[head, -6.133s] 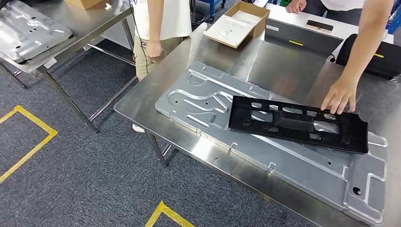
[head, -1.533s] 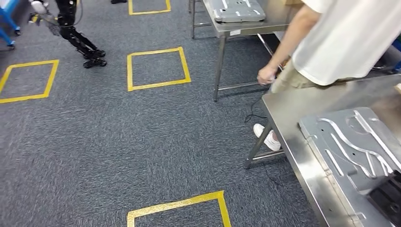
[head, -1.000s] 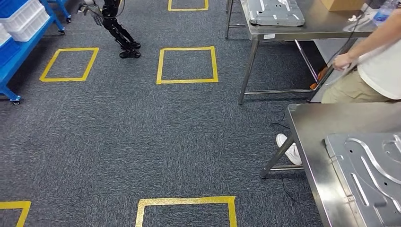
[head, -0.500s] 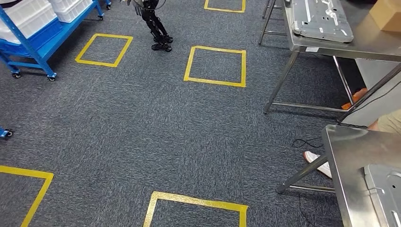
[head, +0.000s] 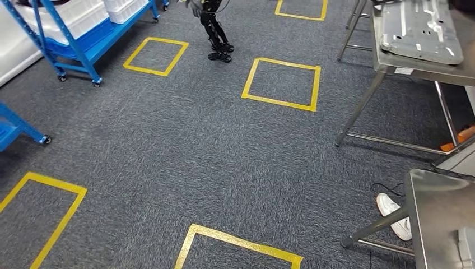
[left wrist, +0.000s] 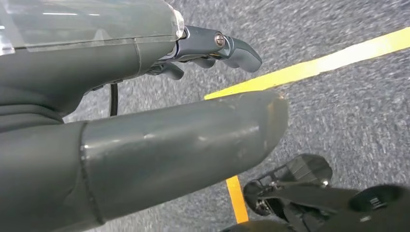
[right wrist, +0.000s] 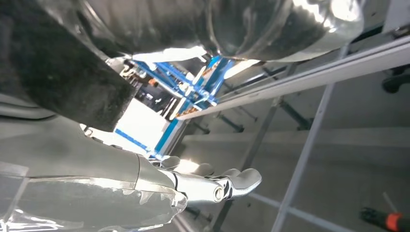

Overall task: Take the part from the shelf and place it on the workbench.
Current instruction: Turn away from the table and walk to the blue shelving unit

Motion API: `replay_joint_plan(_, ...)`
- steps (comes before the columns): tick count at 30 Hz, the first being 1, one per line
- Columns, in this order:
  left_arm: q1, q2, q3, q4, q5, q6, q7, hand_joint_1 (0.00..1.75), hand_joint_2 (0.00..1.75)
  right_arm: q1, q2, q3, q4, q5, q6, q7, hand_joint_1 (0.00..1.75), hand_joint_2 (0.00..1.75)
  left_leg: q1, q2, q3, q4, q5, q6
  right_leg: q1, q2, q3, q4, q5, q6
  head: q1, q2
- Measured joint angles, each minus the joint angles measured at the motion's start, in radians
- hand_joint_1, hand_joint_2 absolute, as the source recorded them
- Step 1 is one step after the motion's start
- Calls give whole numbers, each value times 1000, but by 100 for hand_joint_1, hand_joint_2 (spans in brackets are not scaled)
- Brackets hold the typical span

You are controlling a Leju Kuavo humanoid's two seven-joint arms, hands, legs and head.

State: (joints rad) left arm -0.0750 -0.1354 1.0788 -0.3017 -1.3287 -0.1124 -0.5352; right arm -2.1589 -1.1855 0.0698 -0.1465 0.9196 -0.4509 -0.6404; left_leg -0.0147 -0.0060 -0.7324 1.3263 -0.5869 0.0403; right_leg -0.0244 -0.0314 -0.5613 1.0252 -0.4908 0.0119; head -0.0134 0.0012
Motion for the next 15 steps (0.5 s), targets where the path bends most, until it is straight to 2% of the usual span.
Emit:
replay_joint_plan(1,0,0,0,0,0,0,0,0,0,0,0,0,0,0,0,0,0,0,0,4,23,-46,31,3,1,-9,3,0,-2,0,0,0)
replay_joint_plan(2,0,0,0,0,0,0,0,0,0,0,0,0,0,0,0,0,0,0,-1,14,61,-120,69,8,2,-19,7,0,-5,0,0,0)
replay_joint_plan(4,-1,0,0,0,0,0,0,0,0,0,-1,0,0,0,0,0,0,0,-11,50,129,-253,112,17,6,-36,14,0,-11,6,0,0)
replay_joint_plan(5,-2,0,0,0,0,0,0,0,0,0,-1,0,0,0,0,0,0,0,-16,61,145,-286,117,21,7,-45,15,0,-12,10,0,0)
replay_joint_plan(6,-2,0,0,0,0,0,0,0,0,0,-2,0,0,0,0,0,0,0,-20,63,148,-296,114,24,9,-53,16,-1,-13,14,0,0)
replay_joint_plan(8,-1,0,0,0,0,0,0,0,0,0,-1,0,0,0,0,0,0,0,-19,43,152,-309,122,33,6,-61,21,-4,-16,24,1,0)
replay_joint_plan(10,-1,0,0,0,0,0,0,0,0,-1,-1,0,0,0,0,0,0,0,-15,26,161,-327,132,43,2,-25,9,31,-45,32,1,0)
replay_joint_plan(12,-2,0,0,0,0,0,0,0,0,-2,-4,0,0,0,0,0,0,0,-12,7,166,-334,136,48,0,19,-47,143,-104,37,2,0)
replay_joint_plan(13,-3,0,0,0,0,0,0,0,0,-1,-6,0,0,0,0,0,0,0,-12,-4,166,-333,136,48,-1,27,-84,209,-129,39,2,0)
replay_joint_plan(14,-3,0,0,0,0,0,0,0,0,-1,-8,0,1,0,0,0,0,0,-13,-16,166,-332,135,48,-2,30,-111,253,-136,41,2,0)
replay_joint_plan(15,-2,0,0,0,0,0,0,0,0,0,-10,0,2,0,0,0,0,0,-13,-28,167,-330,134,48,-3,30,-122,263,-122,43,2,0)
